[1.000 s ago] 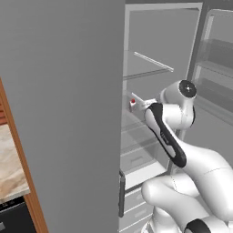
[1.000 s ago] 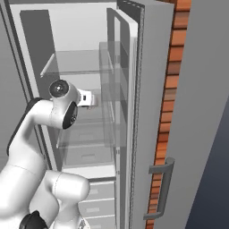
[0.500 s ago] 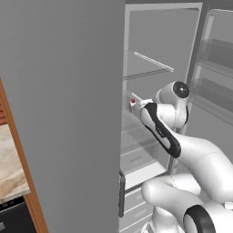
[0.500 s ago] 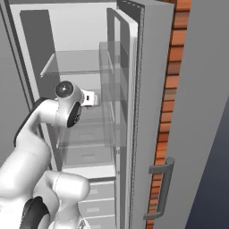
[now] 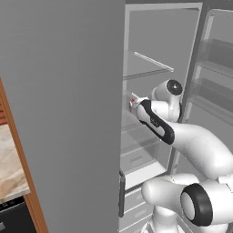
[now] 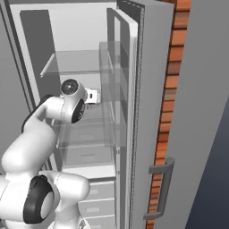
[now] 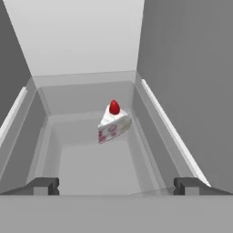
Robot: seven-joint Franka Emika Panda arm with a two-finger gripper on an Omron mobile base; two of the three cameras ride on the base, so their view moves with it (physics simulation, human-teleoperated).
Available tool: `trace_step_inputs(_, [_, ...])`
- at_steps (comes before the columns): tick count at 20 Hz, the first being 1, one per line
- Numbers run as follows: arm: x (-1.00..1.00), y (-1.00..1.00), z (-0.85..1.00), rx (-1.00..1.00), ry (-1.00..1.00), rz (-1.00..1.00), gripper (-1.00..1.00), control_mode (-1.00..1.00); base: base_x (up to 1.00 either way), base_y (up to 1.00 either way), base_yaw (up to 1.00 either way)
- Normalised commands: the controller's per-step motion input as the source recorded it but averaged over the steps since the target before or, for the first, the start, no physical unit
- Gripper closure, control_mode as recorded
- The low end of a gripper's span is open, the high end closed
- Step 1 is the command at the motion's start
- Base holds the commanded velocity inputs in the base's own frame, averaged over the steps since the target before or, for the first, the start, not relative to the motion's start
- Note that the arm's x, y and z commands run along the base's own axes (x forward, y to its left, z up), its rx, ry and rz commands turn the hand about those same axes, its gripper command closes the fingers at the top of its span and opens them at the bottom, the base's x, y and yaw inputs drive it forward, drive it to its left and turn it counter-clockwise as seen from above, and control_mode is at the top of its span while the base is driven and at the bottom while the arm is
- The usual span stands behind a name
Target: Take the cakes from the fridge and place them on the empty tray on the dining counter.
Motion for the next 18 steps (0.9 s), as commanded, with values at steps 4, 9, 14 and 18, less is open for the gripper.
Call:
trace_step_inputs(4, [0.15,0.0,0.0,0.0,0.0,0.0,-1.0,-1.0,0.0,0.0,0.0])
trace_step_inputs(9, [0.01,0.05,-0.08,0.0,0.0,0.0,-1.0,-1.0,0.0,0.0,0.0])
trace_step_inputs(14, [0.02,0.07,-0.17,0.0,0.0,0.0,-1.0,-1.0,0.0,0.0,0.0])
trace_step_inputs(18, [0.07,0.03,-0.16,0.0,0.0,0.0,-1.0,-1.0,0.0,0.0,0.0])
